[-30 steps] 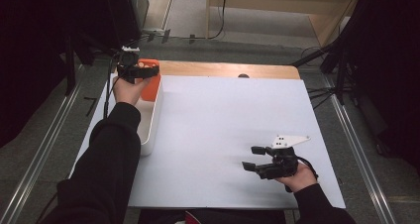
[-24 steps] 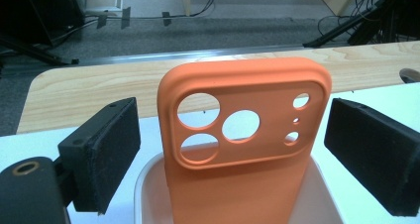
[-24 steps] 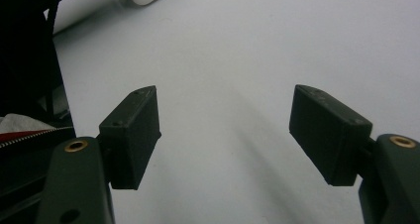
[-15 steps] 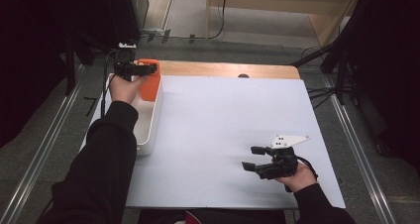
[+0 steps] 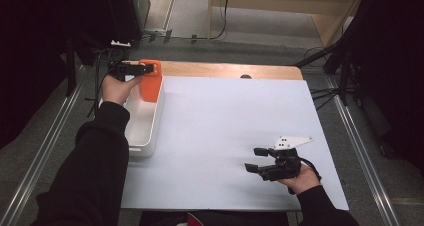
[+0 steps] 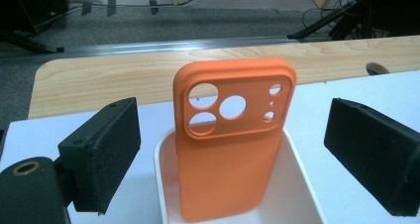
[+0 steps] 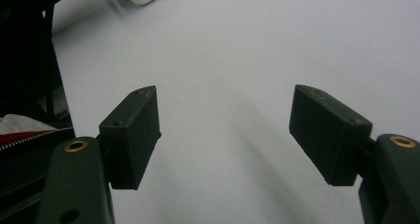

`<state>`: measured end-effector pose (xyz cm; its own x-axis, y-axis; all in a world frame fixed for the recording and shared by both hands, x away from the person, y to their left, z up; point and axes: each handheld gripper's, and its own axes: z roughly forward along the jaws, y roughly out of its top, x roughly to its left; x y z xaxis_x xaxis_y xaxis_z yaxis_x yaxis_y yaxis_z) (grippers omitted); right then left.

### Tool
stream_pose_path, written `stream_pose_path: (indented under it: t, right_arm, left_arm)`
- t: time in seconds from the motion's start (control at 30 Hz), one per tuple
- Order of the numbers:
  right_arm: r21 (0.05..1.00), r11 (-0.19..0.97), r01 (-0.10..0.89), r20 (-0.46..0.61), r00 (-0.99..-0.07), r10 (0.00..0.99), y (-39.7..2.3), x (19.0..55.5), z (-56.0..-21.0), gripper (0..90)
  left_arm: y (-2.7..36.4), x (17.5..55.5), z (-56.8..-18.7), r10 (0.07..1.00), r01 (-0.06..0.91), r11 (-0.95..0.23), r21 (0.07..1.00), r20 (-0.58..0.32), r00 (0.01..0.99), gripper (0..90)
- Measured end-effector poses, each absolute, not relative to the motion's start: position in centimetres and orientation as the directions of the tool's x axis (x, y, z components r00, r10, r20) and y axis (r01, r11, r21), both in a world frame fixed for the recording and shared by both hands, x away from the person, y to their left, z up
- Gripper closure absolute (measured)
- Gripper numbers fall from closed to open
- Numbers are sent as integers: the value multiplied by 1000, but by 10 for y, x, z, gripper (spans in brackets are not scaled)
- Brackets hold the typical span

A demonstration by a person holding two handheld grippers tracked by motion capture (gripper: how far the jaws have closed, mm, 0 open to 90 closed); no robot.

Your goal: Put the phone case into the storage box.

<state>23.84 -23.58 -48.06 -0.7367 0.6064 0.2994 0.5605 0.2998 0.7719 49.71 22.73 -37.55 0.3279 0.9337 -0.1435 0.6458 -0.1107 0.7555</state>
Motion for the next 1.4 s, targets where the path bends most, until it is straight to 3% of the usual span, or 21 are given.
stream_pose_path:
  t: [0.37, 0.7, 1.4]
  right_arm:
    - [771, 301, 562, 297, -735, 610, -237, 239, -481, 267]
    - [770, 301, 563, 297, -733, 612, -237, 239, -481, 267]
    - [769, 302, 563, 297, -734, 611, -237, 239, -481, 267]
  left_arm:
    - [225, 483, -363, 921, 660, -156, 735, -132, 366, 75]
    - [223, 467, -351, 883, 655, -155, 740, -194, 428, 75]
    - [206, 429, -347, 784, 592, -253, 765, -197, 589, 77]
